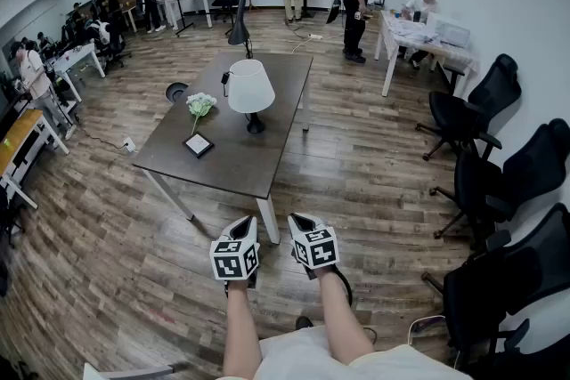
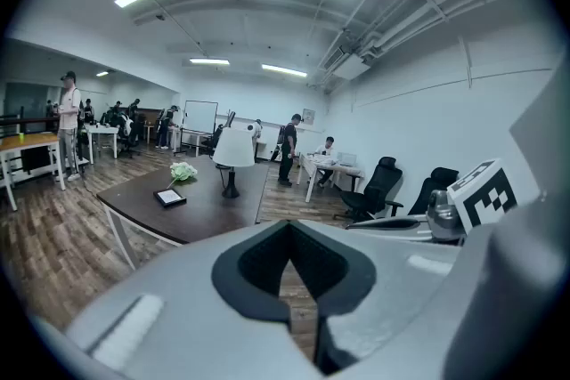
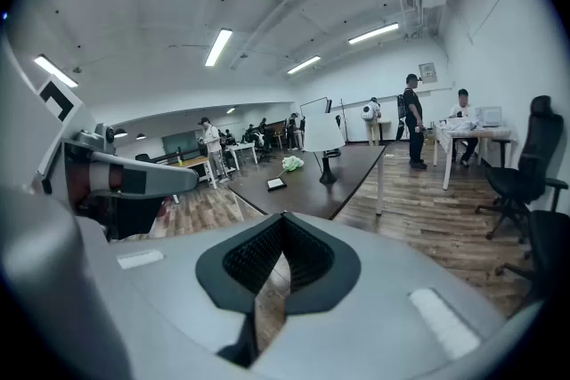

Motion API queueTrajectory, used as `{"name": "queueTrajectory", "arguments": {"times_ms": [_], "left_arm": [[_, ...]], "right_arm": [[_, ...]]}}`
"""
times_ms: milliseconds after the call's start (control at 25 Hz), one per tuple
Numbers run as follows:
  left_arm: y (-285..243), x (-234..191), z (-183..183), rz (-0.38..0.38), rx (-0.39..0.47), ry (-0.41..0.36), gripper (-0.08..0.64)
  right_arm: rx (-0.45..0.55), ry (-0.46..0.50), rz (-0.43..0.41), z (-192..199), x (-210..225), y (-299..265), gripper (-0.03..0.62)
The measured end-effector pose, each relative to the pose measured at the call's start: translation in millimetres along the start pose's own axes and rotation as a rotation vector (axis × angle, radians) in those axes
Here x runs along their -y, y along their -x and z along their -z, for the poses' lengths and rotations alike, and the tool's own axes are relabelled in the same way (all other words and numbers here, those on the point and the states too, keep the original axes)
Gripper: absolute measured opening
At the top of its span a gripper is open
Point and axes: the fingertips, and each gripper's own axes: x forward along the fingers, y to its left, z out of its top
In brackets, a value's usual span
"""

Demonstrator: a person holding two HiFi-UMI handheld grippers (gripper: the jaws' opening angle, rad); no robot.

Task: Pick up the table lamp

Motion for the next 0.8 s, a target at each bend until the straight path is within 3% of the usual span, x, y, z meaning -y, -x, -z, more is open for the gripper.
{"name": "queueTrajectory", "arguments": {"times_ms": [360, 600, 720, 800], "left_arm": [[-8.6, 18.0, 4.9, -0.012, -0.013, -0.062, 0.000], [-19.2, 26.6, 1.4, -0.015, -0.022, -0.072, 0.000], [-15.2, 32.5, 4.8, -0.015, -0.027, -0.080, 0.000], [-15.4, 29.3, 7.7, -0.025, -0.041, -0.089, 0.000]], "right_arm": [[0.050, -0.016, -0.023, -6.7, 26.0, 5.7, 0.008], [0.085, 0.075, -0.020, -15.1, 43.8, 13.0, 0.021], [0.149, -0.016, -0.026, -19.0, 55.6, 19.9, 0.021], [0.173, -0.071, -0.072, -18.9, 55.4, 20.8, 0.021]]}}
